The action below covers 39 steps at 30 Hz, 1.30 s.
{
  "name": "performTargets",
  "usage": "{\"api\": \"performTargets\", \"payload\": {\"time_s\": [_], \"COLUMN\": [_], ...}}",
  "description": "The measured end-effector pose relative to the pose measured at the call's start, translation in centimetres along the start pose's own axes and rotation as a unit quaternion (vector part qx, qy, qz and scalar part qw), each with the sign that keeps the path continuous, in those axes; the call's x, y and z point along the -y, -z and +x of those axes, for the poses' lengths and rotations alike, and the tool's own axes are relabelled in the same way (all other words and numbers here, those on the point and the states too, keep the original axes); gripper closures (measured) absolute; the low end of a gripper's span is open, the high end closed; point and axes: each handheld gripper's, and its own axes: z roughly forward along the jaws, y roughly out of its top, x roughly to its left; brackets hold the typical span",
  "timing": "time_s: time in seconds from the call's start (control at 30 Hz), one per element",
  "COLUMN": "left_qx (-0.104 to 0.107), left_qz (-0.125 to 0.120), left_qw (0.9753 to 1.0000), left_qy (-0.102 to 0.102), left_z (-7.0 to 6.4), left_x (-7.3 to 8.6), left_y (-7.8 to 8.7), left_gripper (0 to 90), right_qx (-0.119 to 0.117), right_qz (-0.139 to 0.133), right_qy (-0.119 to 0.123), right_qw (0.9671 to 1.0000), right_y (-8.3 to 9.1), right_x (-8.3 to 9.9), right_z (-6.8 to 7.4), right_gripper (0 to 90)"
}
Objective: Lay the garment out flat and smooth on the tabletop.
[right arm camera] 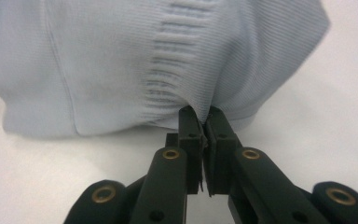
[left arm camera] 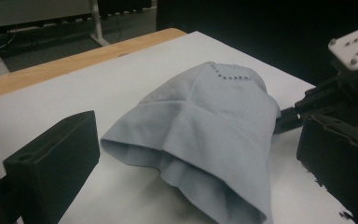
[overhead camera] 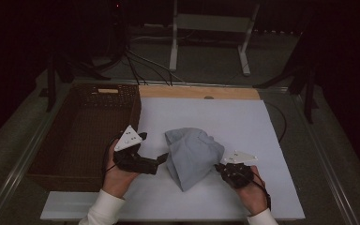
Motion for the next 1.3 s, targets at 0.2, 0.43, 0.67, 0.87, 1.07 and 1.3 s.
{"api": "performTargets", "payload": {"time_s": [0.2, 0.43, 0.67, 0.87, 1.07, 1.3], "left_qx": [0.0, 0.0, 0.002, 0.001, 0.001, 0.002], "left_qz": [0.0, 0.002, -0.001, -0.001, -0.002, -0.001], "left_qw": [1.0, 1.0, 1.0, 1.0, 1.0, 1.0], "left_qy": [-0.002, -0.003, -0.002, -0.002, -0.004, -0.005], "left_z": [-0.1, -0.1, -0.1, -0.2, -0.2, -0.3], "left_x": [0.0, 0.0, -0.1, -0.1, -0.2, -0.2], "left_y": [0.1, 0.0, 0.0, 0.1, 0.2, 0.1], "left_gripper": [0.1, 0.1, 0.1, 0.1, 0.1, 0.1], "right_qx": [0.025, 0.045, 0.066, 0.084, 0.103, 0.093], "right_qz": [-0.018, -0.033, -0.031, -0.029, -0.032, -0.038], "right_qy": [-0.003, -0.015, -0.017, -0.023, -0.035, -0.05], "right_qw": [0.9995, 0.9983, 0.9972, 0.9957, 0.9936, 0.9936], "right_y": [1.1, 2.2, 2.4, 2.6, 3.0, 3.0], "right_x": [-0.3, -0.3, -0.3, -0.2, 0.1, 0.3], "right_z": [-1.1, -2.4, -3.2, -4.5, -5.4, -5.5], "right_gripper": [87.8, 87.8, 87.6, 87.6, 87.6, 61.0]}}
